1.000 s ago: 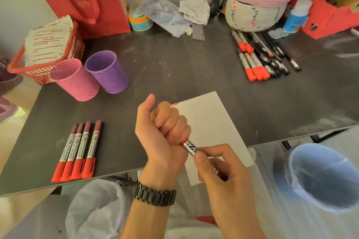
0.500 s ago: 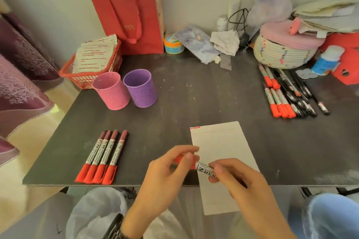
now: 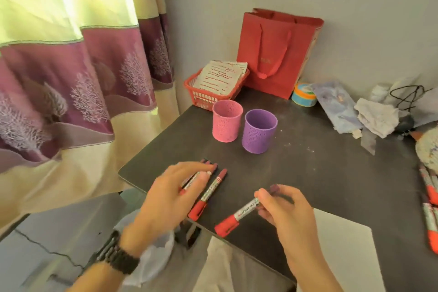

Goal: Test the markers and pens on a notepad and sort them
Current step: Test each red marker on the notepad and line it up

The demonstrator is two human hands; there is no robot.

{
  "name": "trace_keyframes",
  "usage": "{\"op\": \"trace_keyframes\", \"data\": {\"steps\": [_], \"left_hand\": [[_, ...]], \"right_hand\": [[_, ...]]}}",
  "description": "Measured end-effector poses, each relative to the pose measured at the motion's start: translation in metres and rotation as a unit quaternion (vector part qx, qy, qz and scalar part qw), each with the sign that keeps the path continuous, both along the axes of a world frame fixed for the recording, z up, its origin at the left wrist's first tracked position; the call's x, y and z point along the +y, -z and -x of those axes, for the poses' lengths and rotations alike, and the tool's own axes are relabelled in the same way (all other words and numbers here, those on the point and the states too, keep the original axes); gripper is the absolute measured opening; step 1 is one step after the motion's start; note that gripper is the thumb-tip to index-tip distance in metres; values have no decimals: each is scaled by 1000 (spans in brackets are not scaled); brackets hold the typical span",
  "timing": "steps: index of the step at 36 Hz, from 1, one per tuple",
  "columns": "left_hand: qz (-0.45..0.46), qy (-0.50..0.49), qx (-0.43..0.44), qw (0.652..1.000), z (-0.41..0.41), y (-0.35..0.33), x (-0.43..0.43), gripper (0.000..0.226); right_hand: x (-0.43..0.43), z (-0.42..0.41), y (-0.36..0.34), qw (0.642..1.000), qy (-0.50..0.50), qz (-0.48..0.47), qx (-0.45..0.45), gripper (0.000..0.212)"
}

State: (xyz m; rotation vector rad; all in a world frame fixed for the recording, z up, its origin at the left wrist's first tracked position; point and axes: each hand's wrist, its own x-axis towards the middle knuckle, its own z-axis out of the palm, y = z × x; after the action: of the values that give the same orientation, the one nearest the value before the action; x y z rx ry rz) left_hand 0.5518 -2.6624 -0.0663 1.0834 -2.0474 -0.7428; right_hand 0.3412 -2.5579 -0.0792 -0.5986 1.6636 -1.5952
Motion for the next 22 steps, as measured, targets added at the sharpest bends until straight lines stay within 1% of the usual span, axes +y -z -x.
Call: {"op": "trace_keyframes", "data": {"steps": [2,4,6,8,9,13,18,22], "left_hand": [[17,-72,-64,995,-12,6,-47,35],[8,-117,-155,981,-22,19,-89,40],[-5,-132,-237,963,-30,37,-118,46],[-17,-126,-292,948,-31,54,-134,49],[-17,-126,-302,945,-31,60,-138,50],[-4,-146,-290,946,-26,68,-142,53],[-2,-153,-282,947,-26,68,-142,52],[3,-157,-281,947,-26,70,-144,52]], "right_hand": [[-17,-3,5,999,-37,-24,27,20],[-32,-7,12,995,-64,-51,49,20],[-44,-10,18,993,-79,-69,61,25],[-53,-12,23,991,-84,-77,65,32],[-57,-12,25,990,-86,-80,77,33],[-65,-11,33,975,-106,-97,171,30],[-73,-12,35,977,-103,-97,158,29],[-75,-14,37,977,-101,-99,161,33]]}}
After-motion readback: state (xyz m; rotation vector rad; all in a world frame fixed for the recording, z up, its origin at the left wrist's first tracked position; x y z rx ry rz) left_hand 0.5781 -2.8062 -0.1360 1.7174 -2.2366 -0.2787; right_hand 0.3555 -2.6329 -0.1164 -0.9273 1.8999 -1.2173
